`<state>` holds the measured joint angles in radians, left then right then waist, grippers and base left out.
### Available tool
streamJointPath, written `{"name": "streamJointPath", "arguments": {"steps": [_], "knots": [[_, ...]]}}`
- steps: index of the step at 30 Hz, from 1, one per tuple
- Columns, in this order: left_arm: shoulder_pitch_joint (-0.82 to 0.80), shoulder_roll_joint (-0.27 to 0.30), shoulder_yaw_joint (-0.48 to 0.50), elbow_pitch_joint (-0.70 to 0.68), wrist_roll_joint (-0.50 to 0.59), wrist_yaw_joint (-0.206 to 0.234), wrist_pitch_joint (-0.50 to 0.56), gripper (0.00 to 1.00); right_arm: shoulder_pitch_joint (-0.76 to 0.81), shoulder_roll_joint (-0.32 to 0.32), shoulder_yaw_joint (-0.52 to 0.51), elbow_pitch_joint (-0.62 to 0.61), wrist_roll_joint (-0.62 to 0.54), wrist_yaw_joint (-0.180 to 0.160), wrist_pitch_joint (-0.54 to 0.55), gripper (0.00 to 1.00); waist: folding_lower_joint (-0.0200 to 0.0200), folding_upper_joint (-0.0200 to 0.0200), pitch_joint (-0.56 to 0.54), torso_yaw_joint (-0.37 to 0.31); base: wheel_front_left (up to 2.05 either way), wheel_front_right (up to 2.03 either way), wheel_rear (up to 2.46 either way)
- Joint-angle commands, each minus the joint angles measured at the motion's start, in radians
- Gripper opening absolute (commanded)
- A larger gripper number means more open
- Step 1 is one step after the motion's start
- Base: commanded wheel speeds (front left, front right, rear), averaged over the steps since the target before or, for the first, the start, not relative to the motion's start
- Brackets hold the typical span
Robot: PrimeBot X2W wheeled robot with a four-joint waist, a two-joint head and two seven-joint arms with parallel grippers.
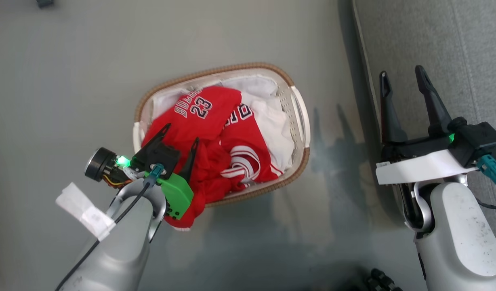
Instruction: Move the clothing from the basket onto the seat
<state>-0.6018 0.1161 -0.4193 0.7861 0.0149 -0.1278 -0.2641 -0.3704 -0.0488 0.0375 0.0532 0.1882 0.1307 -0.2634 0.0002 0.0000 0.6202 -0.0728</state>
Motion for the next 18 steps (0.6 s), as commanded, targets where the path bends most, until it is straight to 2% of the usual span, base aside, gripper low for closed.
{"name": "streamJointPath", "arguments": {"steps": [1, 9, 18], "knots": [[-0.047, 0.01, -0.013, 0.036, 0.012, -0.003, -0.001, 1.0, -0.022, -0.003, -0.001, -0.006, 0.01, 0.0, -0.002, 1.0, -0.0002, 0.0, 0.159, -0.077, 0.0, 0.0, 0.0], [-0.158, 0.022, -0.069, 0.189, 0.04, -0.001, -0.001, 1.0, -0.044, -0.003, 0.014, -0.021, 0.047, 0.0, -0.002, 1.0, -0.0002, 0.0, 0.236, -0.113, 0.0, 0.0, 0.0], [-0.264, 0.051, -0.073, 0.312, 0.045, 0.051, -0.001, 1.0, -0.067, -0.003, 0.023, -0.027, 0.079, 0.0, -0.002, 1.0, -0.0002, 0.0, 0.286, -0.144, 0.0, 0.0, 0.0]]}}
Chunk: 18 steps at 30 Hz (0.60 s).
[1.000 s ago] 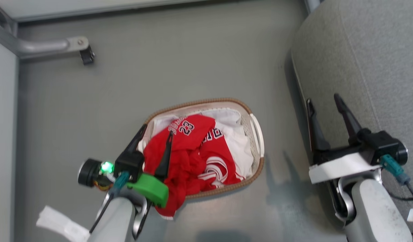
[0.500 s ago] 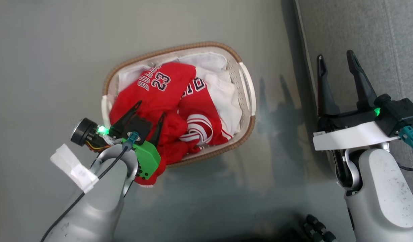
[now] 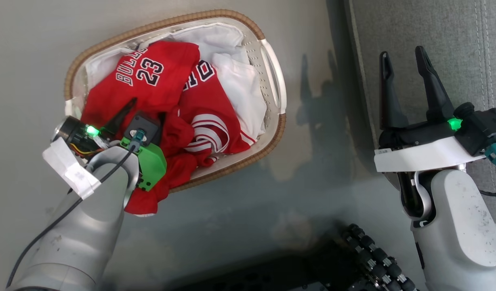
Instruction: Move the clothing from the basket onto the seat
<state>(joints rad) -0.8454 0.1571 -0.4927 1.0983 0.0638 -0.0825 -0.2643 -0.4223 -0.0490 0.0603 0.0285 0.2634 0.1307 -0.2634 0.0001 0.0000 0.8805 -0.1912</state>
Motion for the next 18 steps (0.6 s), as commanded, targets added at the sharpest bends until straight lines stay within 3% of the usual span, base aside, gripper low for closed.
{"name": "streamJointPath", "arguments": {"steps": [1, 9, 10, 11, 14, 18], "knots": [[-0.026, 0.013, 0.0, 0.005, -0.005, 0.008, 0.0, 1.0, -0.017, -0.003, 0.0, -0.002, 0.008, 0.0, -0.002, 1.0, -0.0001, 0.0, 0.029, -0.028, 0.0, 0.0, 0.0], [-0.034, 0.027, 0.013, -0.044, -0.024, 0.077, 0.0, 1.0, -0.011, -0.003, 0.003, 0.003, 0.022, 0.0, -0.002, 1.0, -0.0001, 0.0, 0.034, -0.032, 0.0, 0.0, 0.0], [-0.032, 0.028, 0.014, -0.044, -0.027, 0.081, 0.0, 0.83, -0.01, -0.003, 0.006, 0.005, 0.024, 0.0, -0.002, 1.0, -0.0001, 0.0, 0.033, -0.032, 0.0, 0.0, 0.0], [-0.029, 0.028, 0.014, -0.043, -0.032, 0.083, 0.0, 0.53, -0.01, -0.003, 0.009, 0.007, 0.026, 0.0, -0.002, 1.0, -0.0001, 0.0, 0.03, -0.033, 0.0, 0.0, 0.0], [-0.027, 0.029, 0.015, -0.04, -0.037, 0.084, 0.0, 0.0, -0.006, -0.003, 0.017, 0.011, 0.029, 0.0, -0.002, 1.0, -0.0001, 0.0, 0.02, -0.032, 0.0, 0.0, 0.0], [-0.012, 0.02, 0.017, -0.06, -0.057, 0.076, 0.0, 0.0, 0.001, -0.003, 0.017, 0.021, 0.018, 0.0, -0.002, 1.0, -0.0001, 0.0, -0.002, -0.023, 0.0, 0.0, 0.0]]}}
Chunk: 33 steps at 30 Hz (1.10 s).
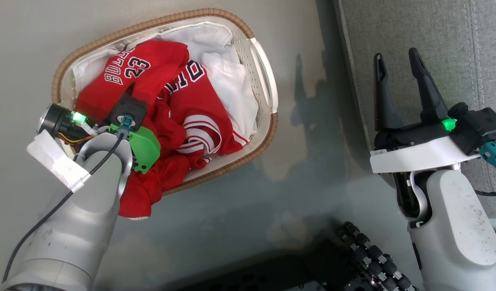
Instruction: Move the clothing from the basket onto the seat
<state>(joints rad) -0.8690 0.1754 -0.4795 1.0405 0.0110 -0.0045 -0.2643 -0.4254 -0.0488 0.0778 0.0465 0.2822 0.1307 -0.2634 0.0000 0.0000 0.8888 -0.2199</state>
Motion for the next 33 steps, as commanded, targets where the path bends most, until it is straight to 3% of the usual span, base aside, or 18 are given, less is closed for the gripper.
{"name": "streamJointPath", "arguments": {"steps": [1, 9, 21, 28, 33], "knots": [[0.021, -0.003, 0.01, -0.011, -0.017, -0.005, 0.0, 0.0, 0.006, -0.003, -0.002, 0.006, -0.005, 0.0, -0.002, 1.0, 0.0, 0.0, -0.02, 0.01, 0.0, 0.0, 0.0], [0.108, -0.021, 0.036, -0.163, -0.082, -0.045, 0.0, 0.0, 0.024, -0.003, -0.012, 0.03, -0.036, 0.0, -0.002, 1.0, 0.0, 0.0, -0.129, 0.049, 0.0, 0.0, 0.0], [0.304, -0.014, 0.0, -0.437, -0.121, -0.113, -0.001, 0.0, 0.125, -0.004, -0.013, 0.112, -0.09, 0.0, -0.002, 1.0, 0.0, 0.0, -0.446, 0.131, 0.0, 0.0, 0.0], [0.368, 0.025, -0.047, -0.548, -0.162, -0.127, -0.001, 0.0, 0.211, -0.004, -0.002, 0.158, -0.099, 0.0, -0.002, 1.0, 0.0, 0.0, -0.621, 0.148, 0.0, 0.0, 0.0], [0.342, 0.091, -0.119, -0.65, -0.19, -0.126, -0.001, 0.0, 0.267, -0.004, 0.012, 0.181, -0.101, 0.0, -0.002, 1.0, 0.0, 0.0, -0.725, 0.146, 0.0, 0.0, 0.0]]}}
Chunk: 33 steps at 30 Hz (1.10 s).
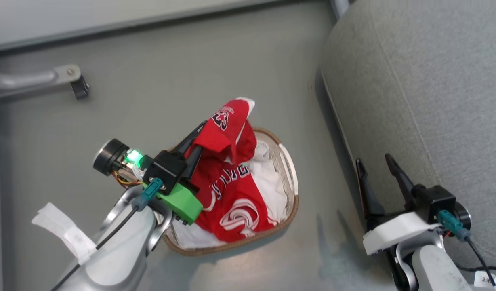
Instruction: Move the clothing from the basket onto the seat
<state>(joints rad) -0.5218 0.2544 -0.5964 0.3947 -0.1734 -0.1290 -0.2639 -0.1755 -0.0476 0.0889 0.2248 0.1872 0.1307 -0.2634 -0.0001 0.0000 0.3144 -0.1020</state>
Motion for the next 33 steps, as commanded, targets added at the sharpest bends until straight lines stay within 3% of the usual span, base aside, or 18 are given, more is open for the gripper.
{"name": "streamJointPath", "arguments": {"steps": [1, 7, 13, 26, 33], "knots": [[-0.016, 0.028, -0.013, -0.023, -0.014, -0.002, -0.001, 0.0, 0.027, -0.005, 0.004, 0.006, -0.007, 0.0, -0.002, 1.0, 0.0001, 0.0, -0.17, 0.026, 0.0, 0.0, 0.0], [-0.097, 0.106, -0.066, -0.09, -0.056, -0.002, 0.011, 0.0, 0.058, -0.005, 0.018, 0.021, -0.009, 0.0, -0.002, 1.0, 0.0001, 0.0, -0.246, 0.016, 0.0, 0.0, 0.0], [-0.2, 0.14, -0.086, -0.125, -0.095, -0.002, 0.042, 0.0, 0.056, -0.005, 0.053, 0.025, -0.005, 0.0, -0.002, 1.0, 0.0001, 0.0, -0.287, 0.008, 0.0, 0.0, 0.0], [-0.291, 0.155, -0.104, -0.152, -0.144, -0.001, 0.052, 0.0, -0.055, -0.005, 0.186, 0.041, -0.004, 0.0, -0.002, 1.0, 0.0001, 0.0, -0.305, 0.006, 0.0, 0.0, 0.0], [-0.318, 0.156, -0.135, -0.167, -0.154, -0.001, 0.042, 0.0, -0.191, -0.004, 0.284, 0.1, 0.013, 0.0, -0.002, 1.0, 0.0001, 0.0, -0.297, 0.015, 0.0, 0.0, 0.0]]}}
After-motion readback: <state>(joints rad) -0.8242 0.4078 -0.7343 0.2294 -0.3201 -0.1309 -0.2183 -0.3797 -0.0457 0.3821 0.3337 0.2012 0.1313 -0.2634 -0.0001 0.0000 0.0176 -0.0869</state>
